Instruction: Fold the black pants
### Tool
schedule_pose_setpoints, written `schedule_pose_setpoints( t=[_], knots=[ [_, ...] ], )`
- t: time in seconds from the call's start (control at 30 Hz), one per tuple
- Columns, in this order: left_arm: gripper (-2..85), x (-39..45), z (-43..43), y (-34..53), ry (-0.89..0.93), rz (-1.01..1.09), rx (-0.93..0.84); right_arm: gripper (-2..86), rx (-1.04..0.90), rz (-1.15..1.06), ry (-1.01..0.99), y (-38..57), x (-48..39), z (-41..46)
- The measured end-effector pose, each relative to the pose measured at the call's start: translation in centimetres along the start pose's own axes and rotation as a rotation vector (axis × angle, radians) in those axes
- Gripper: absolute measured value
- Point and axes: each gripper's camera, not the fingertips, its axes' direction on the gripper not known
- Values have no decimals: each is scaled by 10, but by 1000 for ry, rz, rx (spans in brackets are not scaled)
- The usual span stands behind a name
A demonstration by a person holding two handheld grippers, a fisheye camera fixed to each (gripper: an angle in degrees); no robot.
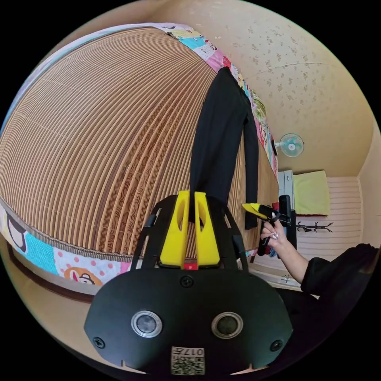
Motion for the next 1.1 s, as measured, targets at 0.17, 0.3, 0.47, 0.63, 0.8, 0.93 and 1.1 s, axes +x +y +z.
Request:
schedule_pose_setpoints(
  t=[0.17,0.3,0.47,0.63,0.8,0.93,1.1],
  knots=[
    [7,-18,29,-2,-26,6,-41,77,-147,-27,74,-45,-55,90],
    [11,-21,45,14,-59,52,-64,41,-150,-37,166,-37,-81,110],
    [31,-21,73,58,-165,66,-156,37,-173,-84,168,22,-93,105],
    [53,-23,62,108,-275,2,-17,53,-122,-99,136,58,-86,50],
    [55,-22,38,138,-266,-72,227,76,191,105,415,92,-28,-90],
    [56,-8,56,131,-167,-30,266,88,237,315,521,131,55,-154],
    [59,31,120,117,23,94,143,73,214,281,444,176,86,-139]
  ],
)
